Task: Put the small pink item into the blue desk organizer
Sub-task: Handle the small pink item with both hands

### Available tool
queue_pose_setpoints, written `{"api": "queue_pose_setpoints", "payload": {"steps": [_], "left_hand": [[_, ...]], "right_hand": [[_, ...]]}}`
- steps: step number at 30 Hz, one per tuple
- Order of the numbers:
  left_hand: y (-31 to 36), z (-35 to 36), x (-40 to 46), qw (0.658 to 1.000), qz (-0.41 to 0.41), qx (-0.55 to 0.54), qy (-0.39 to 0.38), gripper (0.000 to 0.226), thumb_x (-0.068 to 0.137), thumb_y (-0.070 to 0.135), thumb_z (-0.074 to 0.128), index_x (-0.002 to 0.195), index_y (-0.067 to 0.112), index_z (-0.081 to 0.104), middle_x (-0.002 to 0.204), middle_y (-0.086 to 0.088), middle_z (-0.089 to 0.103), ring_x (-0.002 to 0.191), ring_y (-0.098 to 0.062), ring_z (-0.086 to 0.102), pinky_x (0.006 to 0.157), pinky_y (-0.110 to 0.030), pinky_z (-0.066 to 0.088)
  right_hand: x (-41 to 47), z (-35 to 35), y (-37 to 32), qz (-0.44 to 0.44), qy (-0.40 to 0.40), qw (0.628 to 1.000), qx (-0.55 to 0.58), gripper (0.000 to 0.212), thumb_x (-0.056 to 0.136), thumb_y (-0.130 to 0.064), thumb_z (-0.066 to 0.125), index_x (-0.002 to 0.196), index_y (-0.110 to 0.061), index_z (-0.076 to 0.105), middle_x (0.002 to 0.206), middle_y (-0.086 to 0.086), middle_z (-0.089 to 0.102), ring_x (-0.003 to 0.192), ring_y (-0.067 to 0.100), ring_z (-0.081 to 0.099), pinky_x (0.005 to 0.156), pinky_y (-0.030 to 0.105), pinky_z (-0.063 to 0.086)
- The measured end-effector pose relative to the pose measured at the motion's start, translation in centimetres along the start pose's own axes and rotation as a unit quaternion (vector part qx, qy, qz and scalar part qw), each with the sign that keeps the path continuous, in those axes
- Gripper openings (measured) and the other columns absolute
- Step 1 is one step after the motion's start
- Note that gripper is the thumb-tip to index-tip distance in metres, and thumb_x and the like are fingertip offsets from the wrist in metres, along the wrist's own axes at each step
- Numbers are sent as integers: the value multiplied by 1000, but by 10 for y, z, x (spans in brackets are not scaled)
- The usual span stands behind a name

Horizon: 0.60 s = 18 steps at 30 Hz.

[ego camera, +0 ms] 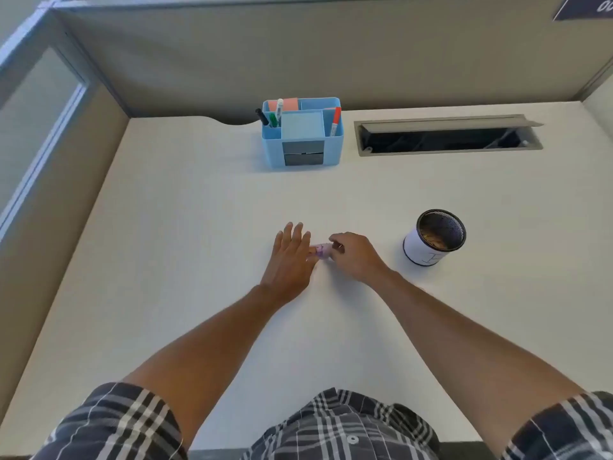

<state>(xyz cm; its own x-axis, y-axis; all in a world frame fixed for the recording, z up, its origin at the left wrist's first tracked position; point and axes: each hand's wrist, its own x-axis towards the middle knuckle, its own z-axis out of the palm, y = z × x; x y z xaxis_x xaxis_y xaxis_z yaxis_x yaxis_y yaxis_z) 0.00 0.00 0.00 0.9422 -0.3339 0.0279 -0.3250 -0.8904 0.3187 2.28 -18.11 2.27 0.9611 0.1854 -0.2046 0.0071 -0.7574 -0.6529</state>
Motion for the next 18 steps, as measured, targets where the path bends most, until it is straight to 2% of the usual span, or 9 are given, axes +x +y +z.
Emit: {"api": "queue_pose_setpoints", "payload": {"steps": [3, 6, 8, 10, 12, 15, 17, 18], "left_hand": [[-3, 4, 3, 1000, -10, -2, -14, 45, 96, 20, 58, 135, -1, 50, 153, -27, 35, 146, -46, 25, 120, -54, 17], [-1, 5, 4, 999, -20, -20, -25, 28, 97, 16, 54, 121, 2, 59, 149, -26, 42, 144, -45, 28, 120, -54, 20], [0, 5, 6, 999, -22, -29, -17, 19, 98, 14, 50, 110, 5, 61, 144, -21, 48, 143, -43, 30, 120, -52, 21], [2, 4, 7, 999, -17, -41, -9, 17, 96, 10, 49, 106, 6, 62, 128, -14, 60, 138, -40, 38, 119, -50, 22], [7, 1, 6, 998, -9, -60, 11, 17, 93, 6, 51, 104, 8, 62, 105, -6, 67, 122, -31, 54, 119, -48, 22], [17, -8, 3, 994, -9, -101, 43, 17, 92, 4, 55, 104, 13, 63, 90, -1, 70, 94, -21, 63, 118, -46, 22], [25, -15, 0, 990, -3, -128, 56, 19, 91, 4, 57, 106, 14, 63, 89, 0, 72, 87, -21, 64, 112, -46, 35], [28, -19, -1, 988, 8, -141, 64, 18, 90, 5, 59, 105, 15, 64, 88, 0, 72, 83, -22, 63, 100, -45, 45]], "right_hand": [[3, 4, 2, -4, 2, 1000, -2, 28, 95, -23, 59, 70, -11, 56, 74, 5, 50, 70, 24, 51, 61, 35, 37], [0, 7, 1, -4, -12, 1000, 8, 31, 96, -27, 62, 69, -11, 59, 76, 7, 52, 71, 24, 52, 60, 35, 38], [-1, 5, 0, 9, -17, 999, 30, 27, 94, -29, 65, 77, -8, 66, 82, 14, 60, 75, 27, 56, 65, 39, 45], [-4, 4, 1, 36, -18, 996, 75, 22, 93, -29, 68, 93, -7, 71, 94, 13, 68, 83, 26, 62, 75, 37, 51], [-9, -1, 1, 75, -29, 983, 167, 22, 92, -31, 73, 103, -13, 71, 98, 6, 74, 84, 20, 67, 77, 30, 53], [-17, -9, -1, 102, -28, 953, 283, 19, 89, -29, 77, 100, -14, 72, 94, 5, 77, 77, 16, 69, 83, 36, 58], [-22, -14, -4, 106, -28, 934, 341, 15, 90, -24, 77, 98, -12, 75, 89, 5, 76, 76, 15, 69, 91, 39, 58], [-24, -17, -6, 107, -26, 928, 355, 13, 90, -22, 77, 97, -11, 75, 88, 5, 76, 76, 15, 69, 93, 40, 58]]}}
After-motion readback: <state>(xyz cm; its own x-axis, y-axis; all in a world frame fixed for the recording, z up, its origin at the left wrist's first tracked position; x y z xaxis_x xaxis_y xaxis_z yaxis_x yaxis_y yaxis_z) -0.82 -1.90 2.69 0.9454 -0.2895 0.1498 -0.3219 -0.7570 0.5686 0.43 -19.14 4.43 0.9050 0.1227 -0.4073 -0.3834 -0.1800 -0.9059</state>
